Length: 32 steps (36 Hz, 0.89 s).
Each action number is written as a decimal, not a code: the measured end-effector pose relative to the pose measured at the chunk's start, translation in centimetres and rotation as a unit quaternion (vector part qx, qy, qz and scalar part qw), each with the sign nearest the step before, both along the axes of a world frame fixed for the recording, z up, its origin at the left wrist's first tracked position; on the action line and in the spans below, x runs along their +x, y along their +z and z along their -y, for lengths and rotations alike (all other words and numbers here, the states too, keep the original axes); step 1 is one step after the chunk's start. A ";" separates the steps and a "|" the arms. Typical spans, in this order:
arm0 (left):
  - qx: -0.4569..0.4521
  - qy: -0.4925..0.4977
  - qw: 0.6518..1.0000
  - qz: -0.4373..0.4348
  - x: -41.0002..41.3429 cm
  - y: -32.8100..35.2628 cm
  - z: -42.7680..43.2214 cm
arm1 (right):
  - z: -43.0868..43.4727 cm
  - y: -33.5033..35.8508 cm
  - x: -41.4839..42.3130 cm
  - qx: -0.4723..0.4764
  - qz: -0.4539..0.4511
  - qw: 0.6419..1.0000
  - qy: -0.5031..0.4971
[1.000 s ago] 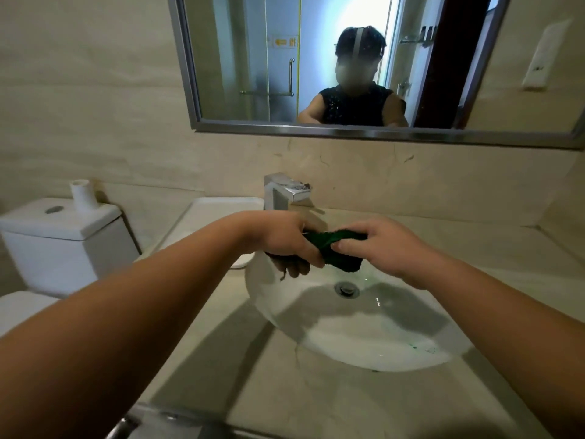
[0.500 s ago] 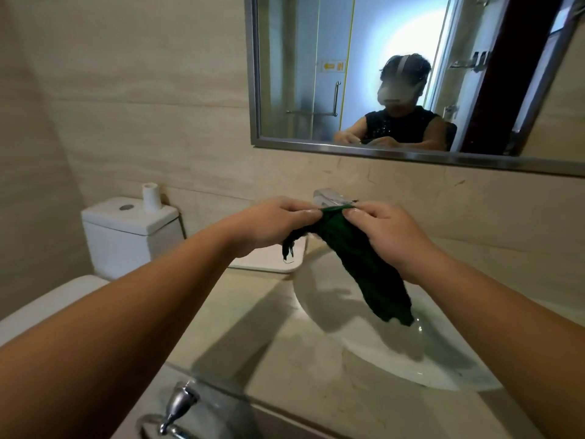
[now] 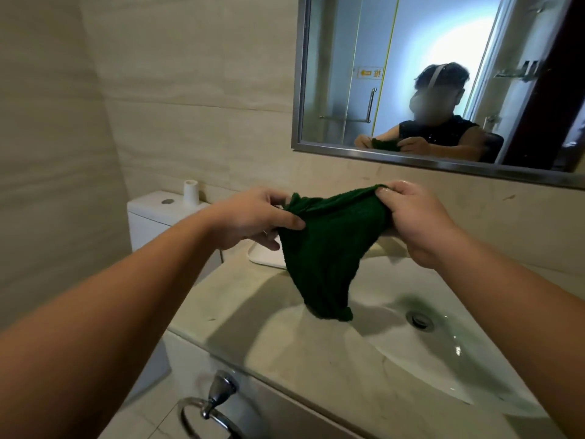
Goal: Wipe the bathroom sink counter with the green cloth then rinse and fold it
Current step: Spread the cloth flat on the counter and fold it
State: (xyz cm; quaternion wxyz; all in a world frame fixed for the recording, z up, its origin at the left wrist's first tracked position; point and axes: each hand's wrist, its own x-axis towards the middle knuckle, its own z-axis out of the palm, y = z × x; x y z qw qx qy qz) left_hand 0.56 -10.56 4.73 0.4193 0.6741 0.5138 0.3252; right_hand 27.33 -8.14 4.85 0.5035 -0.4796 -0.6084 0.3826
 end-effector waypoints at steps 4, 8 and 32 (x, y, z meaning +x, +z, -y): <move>0.004 0.004 0.997 0.080 -0.4 -0.3 0.1 | -0.3 -0.7 -0.7 -0.073 0.136 0.985 0.076; -0.007 -0.010 0.994 0.111 1.2 -0.5 0.3 | 0.4 -1.2 -3.2 -0.061 0.167 0.966 0.190; -0.037 -0.055 0.996 -0.054 0.3 -1.4 -1.3 | -2.4 -3.0 -3.0 -0.102 0.138 0.942 0.289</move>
